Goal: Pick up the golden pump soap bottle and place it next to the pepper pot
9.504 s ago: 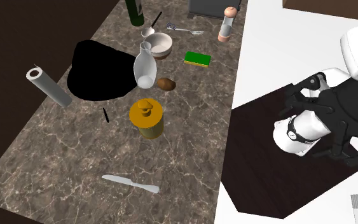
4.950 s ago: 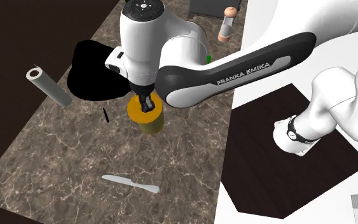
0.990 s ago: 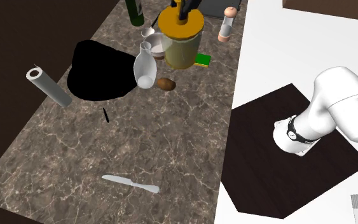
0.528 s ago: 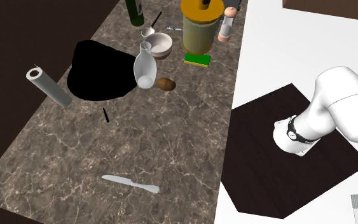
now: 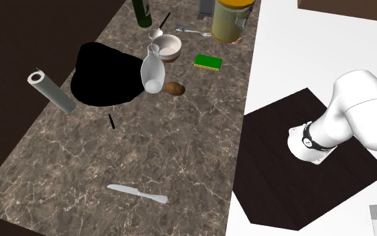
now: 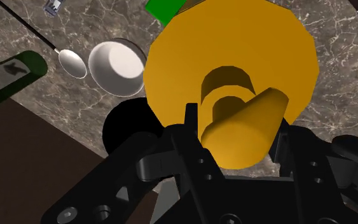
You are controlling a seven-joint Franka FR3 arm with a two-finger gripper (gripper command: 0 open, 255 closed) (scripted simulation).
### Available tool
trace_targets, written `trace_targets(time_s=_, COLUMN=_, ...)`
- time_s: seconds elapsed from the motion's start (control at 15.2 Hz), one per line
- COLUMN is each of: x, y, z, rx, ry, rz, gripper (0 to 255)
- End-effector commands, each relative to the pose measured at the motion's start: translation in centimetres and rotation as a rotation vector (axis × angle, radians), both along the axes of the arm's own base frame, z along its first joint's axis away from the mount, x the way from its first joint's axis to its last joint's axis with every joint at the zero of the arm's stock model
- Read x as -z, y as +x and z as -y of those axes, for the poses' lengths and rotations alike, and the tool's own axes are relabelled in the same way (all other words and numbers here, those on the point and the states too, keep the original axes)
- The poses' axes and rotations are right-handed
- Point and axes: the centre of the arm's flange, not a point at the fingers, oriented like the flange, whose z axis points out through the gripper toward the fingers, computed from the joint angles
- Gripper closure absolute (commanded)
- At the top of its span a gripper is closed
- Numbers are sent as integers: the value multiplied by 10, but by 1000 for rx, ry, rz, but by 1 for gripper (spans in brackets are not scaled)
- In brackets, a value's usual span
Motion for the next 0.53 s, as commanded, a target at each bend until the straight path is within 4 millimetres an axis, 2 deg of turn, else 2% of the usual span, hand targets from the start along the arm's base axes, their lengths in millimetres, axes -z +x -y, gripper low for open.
trace_targets(time_s=0.0, x=-1, y=-23, z=9, rx=-2, ry=-1, rz=0, gripper=255)
trace_targets(time_s=0.46, x=-1, y=-109, z=42, rx=-2, ry=-1, rz=0, gripper=255)
